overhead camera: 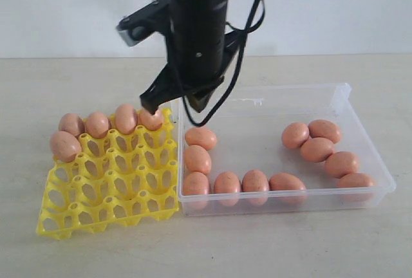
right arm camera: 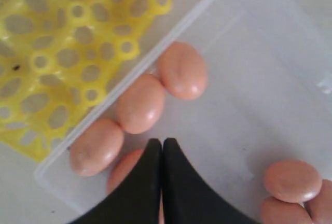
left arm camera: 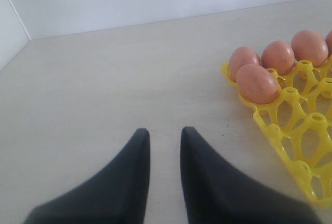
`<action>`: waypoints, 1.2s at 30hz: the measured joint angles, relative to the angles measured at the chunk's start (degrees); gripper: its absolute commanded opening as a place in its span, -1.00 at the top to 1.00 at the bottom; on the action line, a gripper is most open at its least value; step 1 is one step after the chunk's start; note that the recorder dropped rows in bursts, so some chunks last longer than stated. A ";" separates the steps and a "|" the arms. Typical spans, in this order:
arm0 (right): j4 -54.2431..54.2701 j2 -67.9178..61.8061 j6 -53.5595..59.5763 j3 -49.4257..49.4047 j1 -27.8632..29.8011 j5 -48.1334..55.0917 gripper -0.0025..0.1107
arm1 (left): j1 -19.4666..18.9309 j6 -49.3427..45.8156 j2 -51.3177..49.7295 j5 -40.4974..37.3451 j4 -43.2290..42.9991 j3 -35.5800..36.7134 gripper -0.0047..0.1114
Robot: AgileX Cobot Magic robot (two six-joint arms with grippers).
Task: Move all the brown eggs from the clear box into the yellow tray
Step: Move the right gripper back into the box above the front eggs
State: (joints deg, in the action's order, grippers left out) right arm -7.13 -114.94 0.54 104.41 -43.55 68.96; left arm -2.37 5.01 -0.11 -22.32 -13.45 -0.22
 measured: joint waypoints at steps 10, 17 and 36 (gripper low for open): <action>0.17 -0.29 2.88 -2.25 4.71 0.67 0.96 | 0.00 0.00 0.00 0.00 0.00 0.00 0.55; -6.33 -3.40 -2.66 -6.87 4.71 0.42 0.95 | 0.00 0.00 0.00 0.00 0.00 0.00 0.55; 6.75 -5.76 -19.00 -7.74 10.23 0.78 -0.04 | 0.00 0.00 0.00 0.00 0.00 0.00 0.55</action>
State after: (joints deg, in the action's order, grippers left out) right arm -0.38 -120.71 -18.45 96.67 -33.32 69.74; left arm -2.37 5.01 -0.11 -22.32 -13.45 -0.22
